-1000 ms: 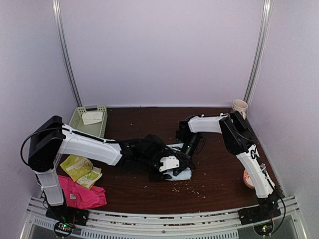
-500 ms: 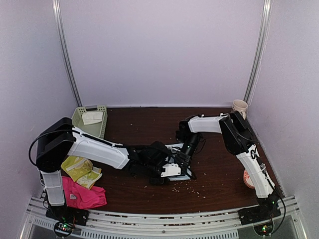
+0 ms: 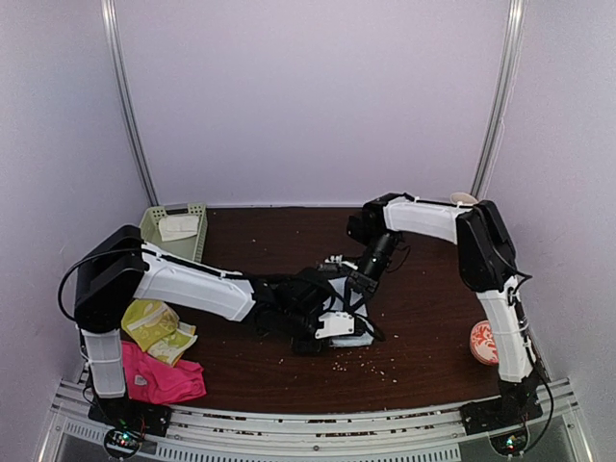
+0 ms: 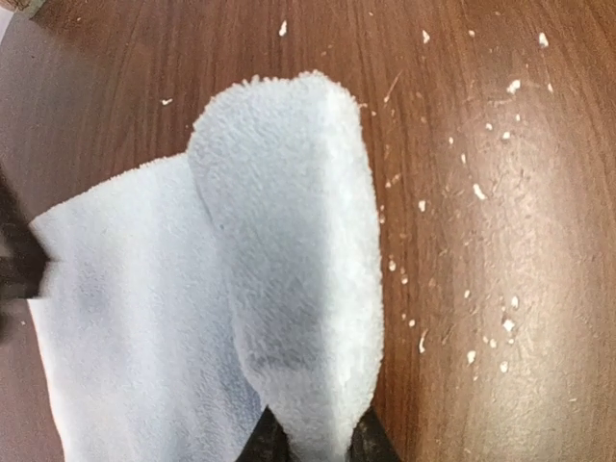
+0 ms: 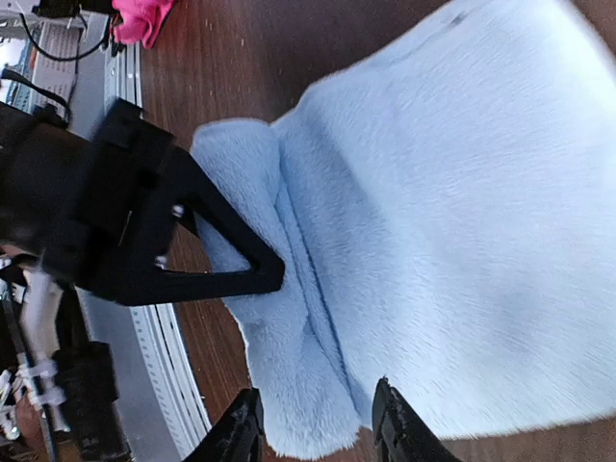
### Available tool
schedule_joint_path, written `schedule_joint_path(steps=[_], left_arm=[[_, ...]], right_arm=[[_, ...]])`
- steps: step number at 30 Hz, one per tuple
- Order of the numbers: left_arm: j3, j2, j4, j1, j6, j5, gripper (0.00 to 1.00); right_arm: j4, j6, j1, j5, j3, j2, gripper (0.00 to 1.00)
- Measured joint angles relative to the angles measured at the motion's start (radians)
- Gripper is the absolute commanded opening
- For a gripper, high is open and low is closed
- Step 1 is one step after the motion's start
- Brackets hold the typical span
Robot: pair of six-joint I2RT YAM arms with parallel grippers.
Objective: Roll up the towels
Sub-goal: Roll the towel at the center of the board.
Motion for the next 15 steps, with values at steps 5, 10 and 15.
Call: schedule_joint_path(steps=[5,10,15], left_arm=[[0.138,0.077,-0.114,0.046,-0.068,0.138,0.09],[0.362,0.222,-0.262,0.143,-0.173,0.378,0.09],[0.444,0.317,-0.303,0.25,-0.292,0.653,0.09]], right_arm=[[0.024,0.044,-0.108,0.066,0.075,-0.166,0.39],[0.064,0.031,-0.253,0.088,0.087,-0.354,0.4],[0.13,-0.048,-0.273,0.068,-0.111,-0.603,0.37]])
